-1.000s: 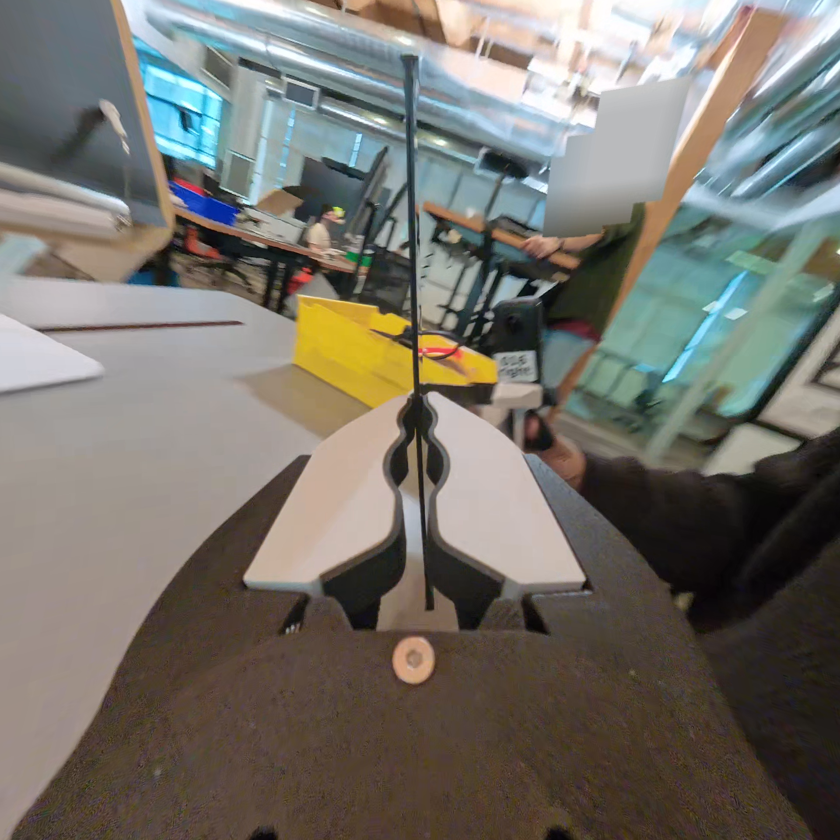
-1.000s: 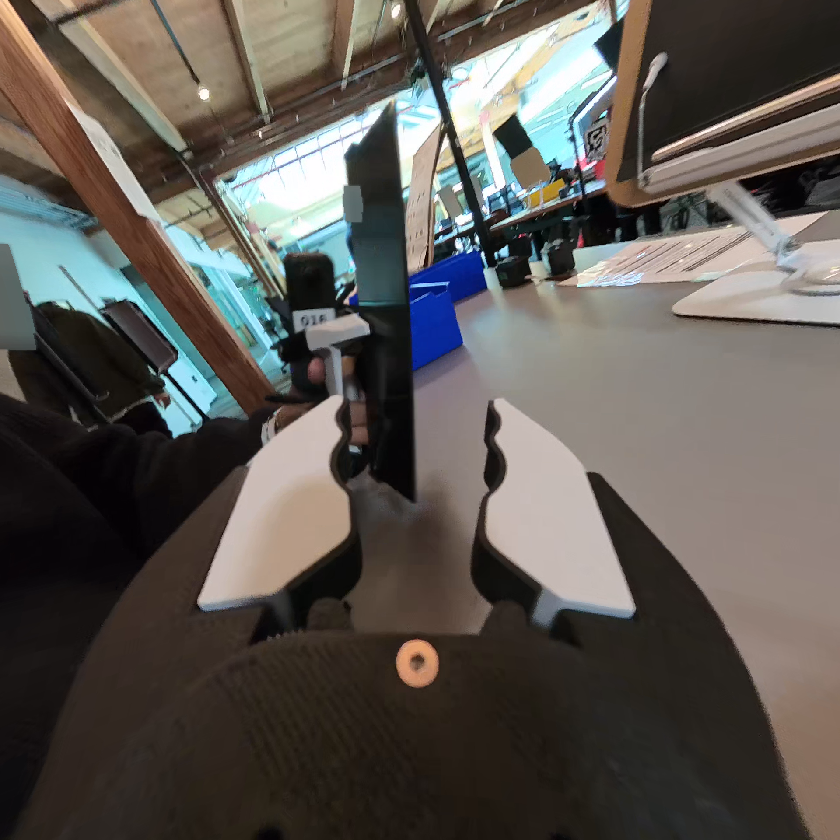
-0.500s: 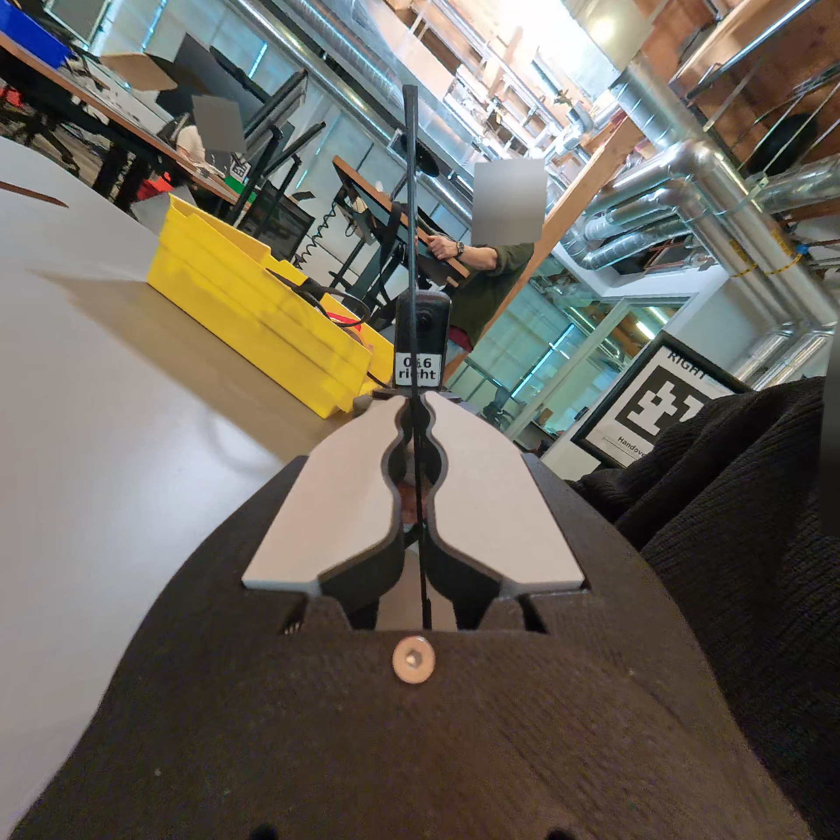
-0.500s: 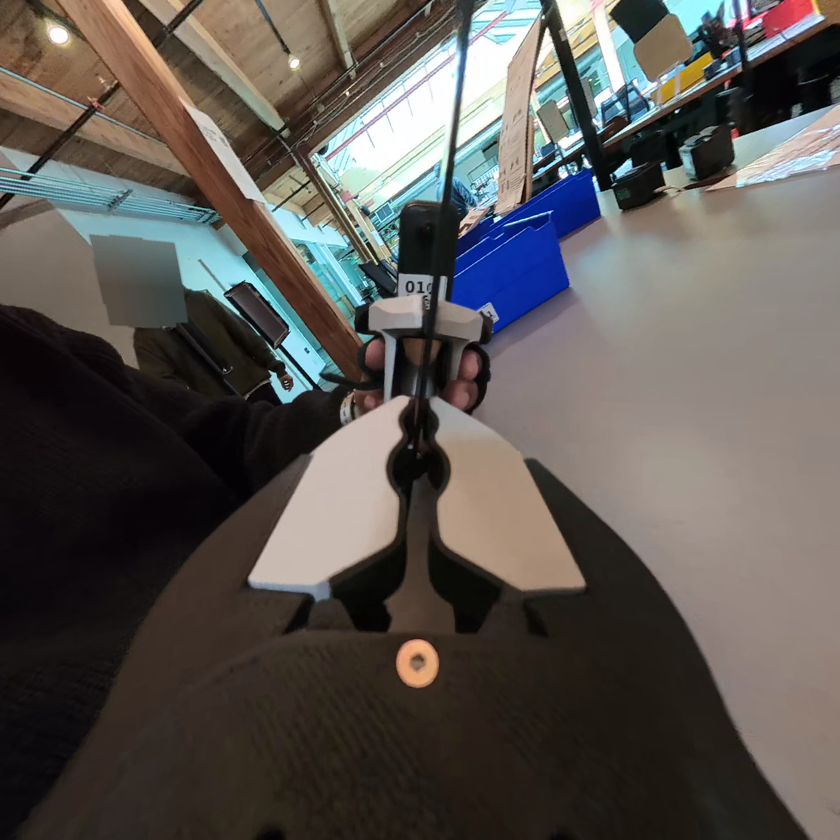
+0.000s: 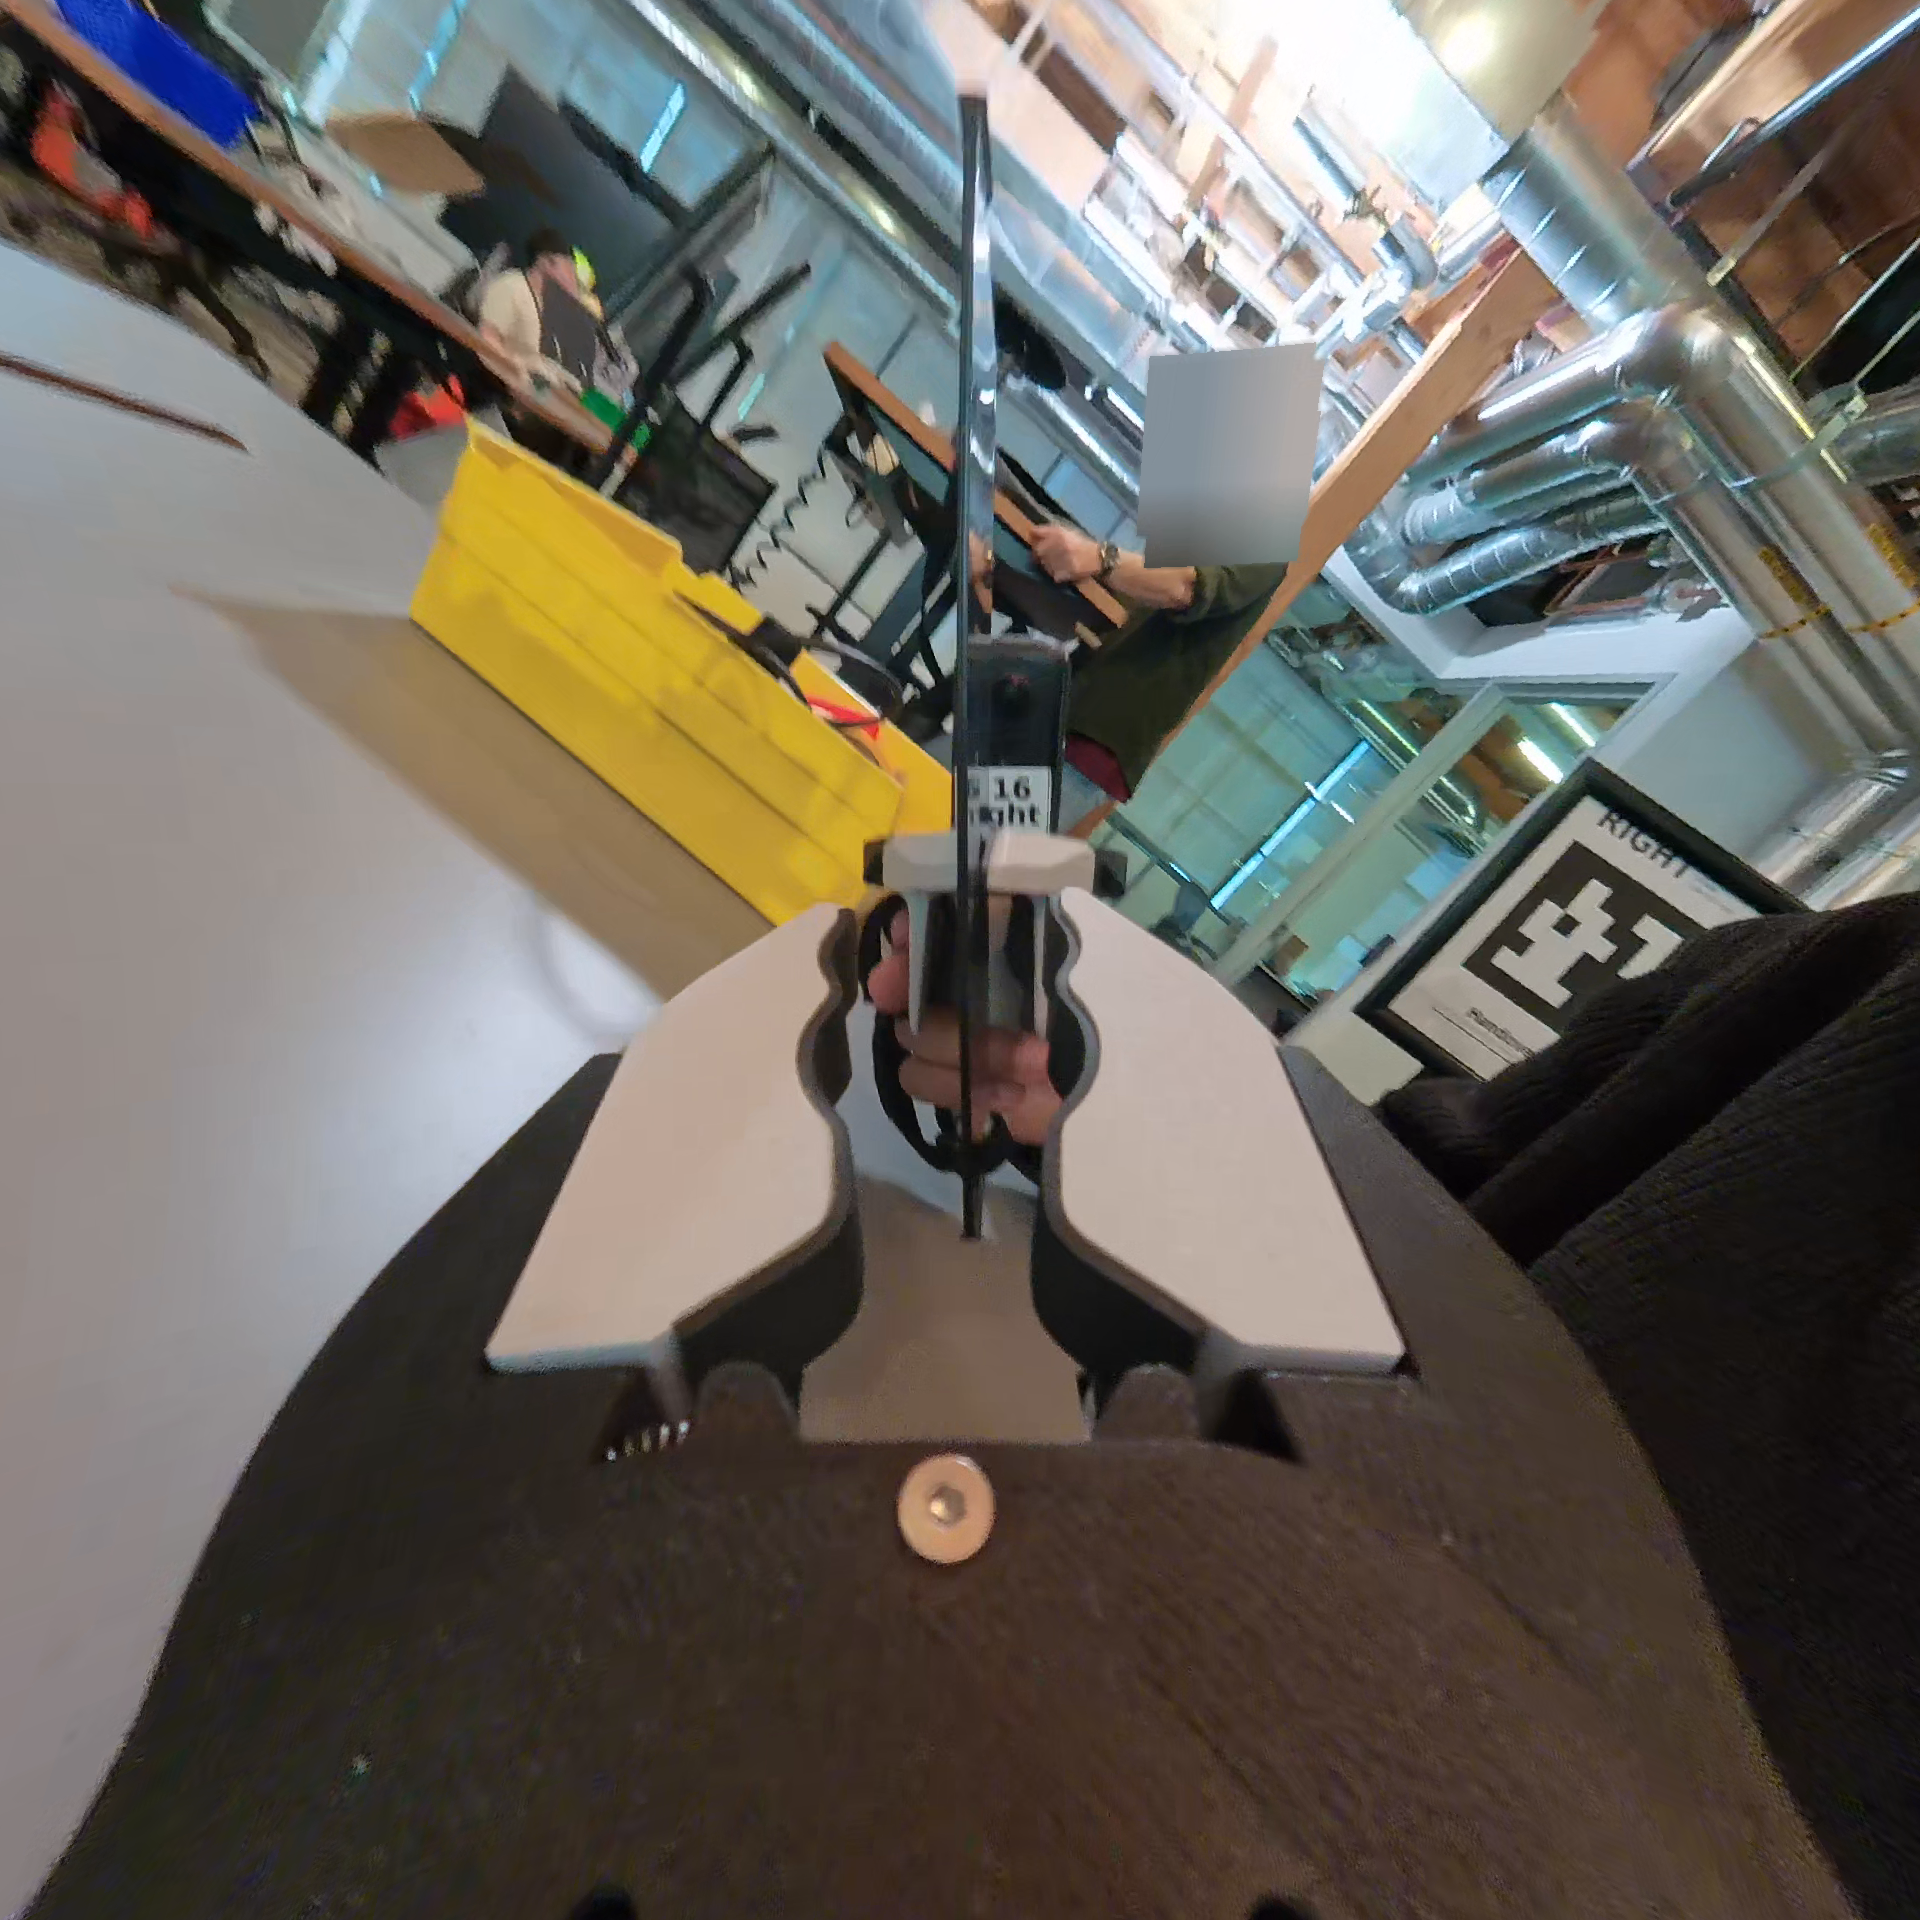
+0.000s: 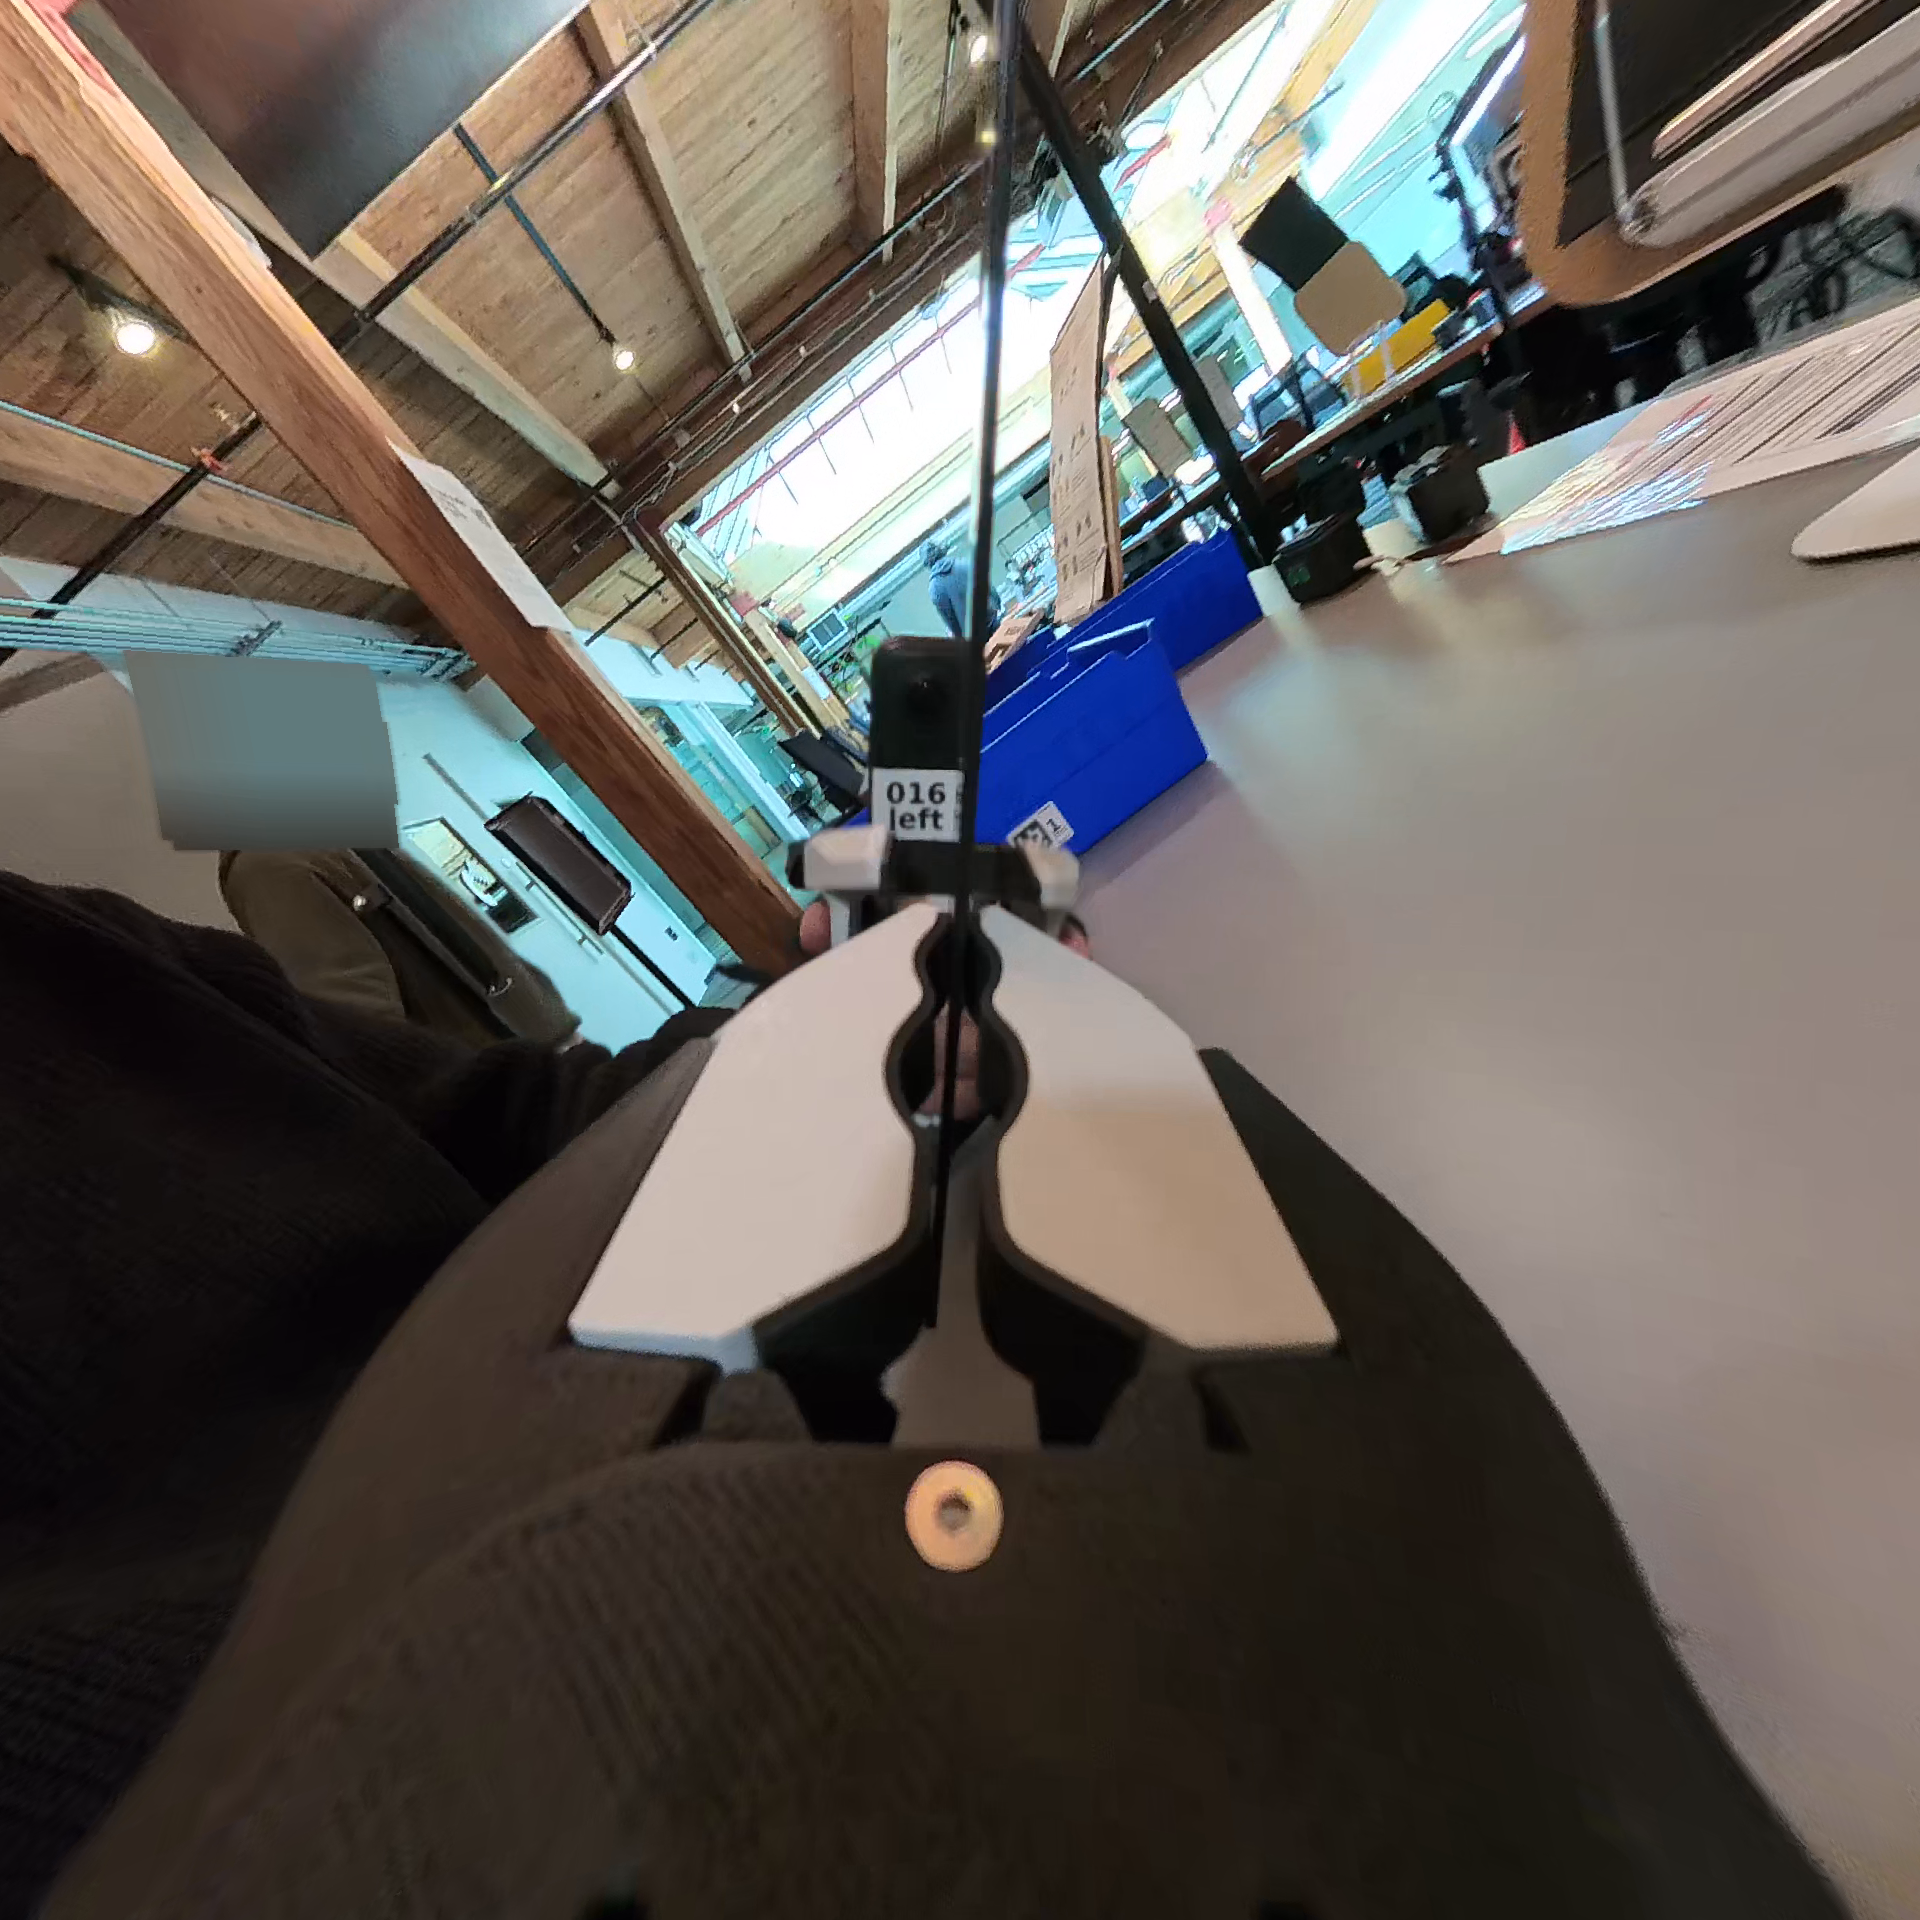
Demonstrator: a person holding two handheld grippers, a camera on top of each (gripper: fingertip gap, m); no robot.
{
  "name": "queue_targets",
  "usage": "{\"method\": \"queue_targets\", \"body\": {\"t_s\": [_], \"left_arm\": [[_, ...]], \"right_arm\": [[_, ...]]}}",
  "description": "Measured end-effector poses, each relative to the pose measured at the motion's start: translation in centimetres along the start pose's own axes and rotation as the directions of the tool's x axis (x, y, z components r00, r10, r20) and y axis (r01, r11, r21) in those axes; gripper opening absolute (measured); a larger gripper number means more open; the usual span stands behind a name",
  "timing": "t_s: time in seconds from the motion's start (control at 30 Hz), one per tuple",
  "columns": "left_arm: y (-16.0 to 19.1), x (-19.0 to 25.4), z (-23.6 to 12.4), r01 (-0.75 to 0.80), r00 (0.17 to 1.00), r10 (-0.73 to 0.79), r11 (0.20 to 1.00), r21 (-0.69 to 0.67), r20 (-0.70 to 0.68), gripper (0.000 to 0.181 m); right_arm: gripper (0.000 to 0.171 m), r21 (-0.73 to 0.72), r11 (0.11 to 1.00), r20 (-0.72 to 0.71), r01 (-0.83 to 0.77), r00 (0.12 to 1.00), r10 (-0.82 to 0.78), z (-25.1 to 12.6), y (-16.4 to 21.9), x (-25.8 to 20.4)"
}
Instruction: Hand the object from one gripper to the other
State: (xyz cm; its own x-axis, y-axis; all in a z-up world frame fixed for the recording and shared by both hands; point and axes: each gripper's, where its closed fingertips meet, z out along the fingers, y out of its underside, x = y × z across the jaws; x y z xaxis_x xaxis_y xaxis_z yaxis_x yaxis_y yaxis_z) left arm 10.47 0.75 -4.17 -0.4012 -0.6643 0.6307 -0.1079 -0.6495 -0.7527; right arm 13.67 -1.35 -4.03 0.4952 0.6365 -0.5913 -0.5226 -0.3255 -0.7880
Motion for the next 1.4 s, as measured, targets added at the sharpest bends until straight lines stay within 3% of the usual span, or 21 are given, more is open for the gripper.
{"method": "queue_targets", "body": {"t_s": [0.23,0.63,0.9,1.03,1.13,1.4], "left_arm": [[4.7,-0.2,1.3,0.151,0.987,-0.160,0.957,-0.248,-0.015,0.046],[6.0,0.0,1.7,0.083,0.996,-0.088,0.954,-0.289,-0.005,0.048],[5.1,0.1,1.6,0.099,0.994,-0.106,0.970,-0.223,-0.020,0.026],[5.1,0.6,1.5,0.091,0.993,-0.106,0.968,-0.232,-0.054,0.001],[5.2,0.8,1.6,0.065,0.995,-0.081,0.970,-0.236,-0.059,0.001],[5.3,1.4,1.6,0.052,0.993,-0.077,0.967,-0.251,-0.092,0.002]], "right_arm": [[0.001,0.058,0.998,-0.002,-0.027,1.000,0.028,-0.8,-1.1,0.3],[0.002,0.027,1.000,0.005,-0.007,1.000,0.007,0.1,-0.2,-0.1],[0.002,0.013,1.000,0.004,0.003,1.000,-0.003,0.3,0.1,-0.2],[0.002,0.004,1.000,-0.006,0.017,1.000,-0.017,0.4,0.2,-0.1],[0.005,0.013,1.000,0.001,0.012,1.000,-0.012,0.4,0.1,-0.1],[0.032,0.131,0.991,0.016,-0.013,1.000,0.011,-0.4,-1.7,0.0]]}}
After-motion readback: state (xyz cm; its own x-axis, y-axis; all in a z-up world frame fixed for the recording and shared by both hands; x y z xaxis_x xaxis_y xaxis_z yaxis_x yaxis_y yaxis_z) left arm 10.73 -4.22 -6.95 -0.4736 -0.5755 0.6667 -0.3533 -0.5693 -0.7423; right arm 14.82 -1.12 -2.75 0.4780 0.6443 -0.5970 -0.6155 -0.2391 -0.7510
